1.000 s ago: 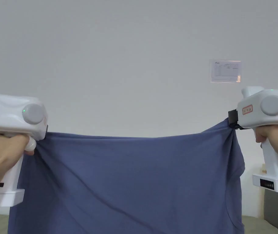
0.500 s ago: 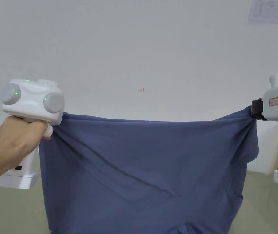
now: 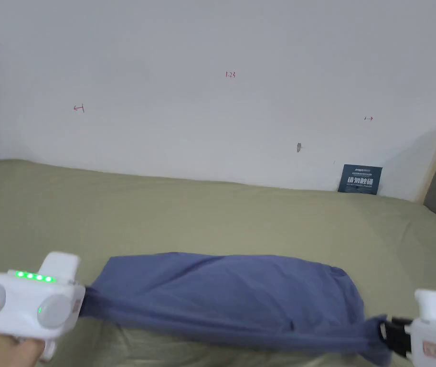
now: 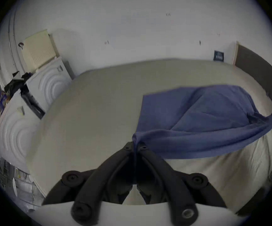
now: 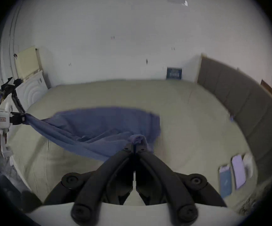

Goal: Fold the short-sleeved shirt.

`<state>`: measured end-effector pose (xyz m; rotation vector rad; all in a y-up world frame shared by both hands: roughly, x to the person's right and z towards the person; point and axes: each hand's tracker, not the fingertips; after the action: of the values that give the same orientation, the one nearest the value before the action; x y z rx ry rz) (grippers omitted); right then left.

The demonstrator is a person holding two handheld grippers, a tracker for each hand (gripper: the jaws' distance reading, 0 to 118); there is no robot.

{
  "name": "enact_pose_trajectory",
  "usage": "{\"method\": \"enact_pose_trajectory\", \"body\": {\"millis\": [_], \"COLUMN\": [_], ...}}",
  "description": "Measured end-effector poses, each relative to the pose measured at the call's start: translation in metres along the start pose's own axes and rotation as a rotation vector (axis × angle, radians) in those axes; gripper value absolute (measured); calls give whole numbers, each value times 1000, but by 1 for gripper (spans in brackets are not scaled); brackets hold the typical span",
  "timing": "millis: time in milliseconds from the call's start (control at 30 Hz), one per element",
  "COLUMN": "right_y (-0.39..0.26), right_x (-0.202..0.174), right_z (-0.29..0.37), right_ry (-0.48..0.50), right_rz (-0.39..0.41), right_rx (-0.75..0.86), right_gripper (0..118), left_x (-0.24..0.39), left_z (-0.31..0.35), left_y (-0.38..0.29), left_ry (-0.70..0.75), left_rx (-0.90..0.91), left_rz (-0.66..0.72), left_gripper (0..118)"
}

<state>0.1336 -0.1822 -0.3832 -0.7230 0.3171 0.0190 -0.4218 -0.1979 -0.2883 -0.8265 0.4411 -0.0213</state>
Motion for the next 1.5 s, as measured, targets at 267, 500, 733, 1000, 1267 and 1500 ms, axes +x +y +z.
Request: {"method": "enact_pose_trajectory", "body": {"millis": [267,500,733,1000,1267,1500], "right_y": [-124,-162,-161,-156,-174,-167], "right_x": [10,11,10,16,28,9], "right_z": [75,99,94,115,116,122], "right_ry": [26,28,20,-50,-62,-55], "right_rz": [-30,-59,-100,-108,-56,-59], "right_rx": [-37,-76,-105,21,53,9], "right_gripper": [2,2,68,63,1,1], "left_x": [-25,-29,-29,-32,-51,-56], "left_z": [51,70,78,133,112,101], "left_y": [-115,-163,-170,-169,-180,-186], "left_ry": [-57,-85,-151,-98,-130,-175], "left_rx": [-83,-116,-157,-7,-34,-118], "left_rz": [65,41,139,215,250,279], "left_gripper": [0,0,102,53,0,66]}}
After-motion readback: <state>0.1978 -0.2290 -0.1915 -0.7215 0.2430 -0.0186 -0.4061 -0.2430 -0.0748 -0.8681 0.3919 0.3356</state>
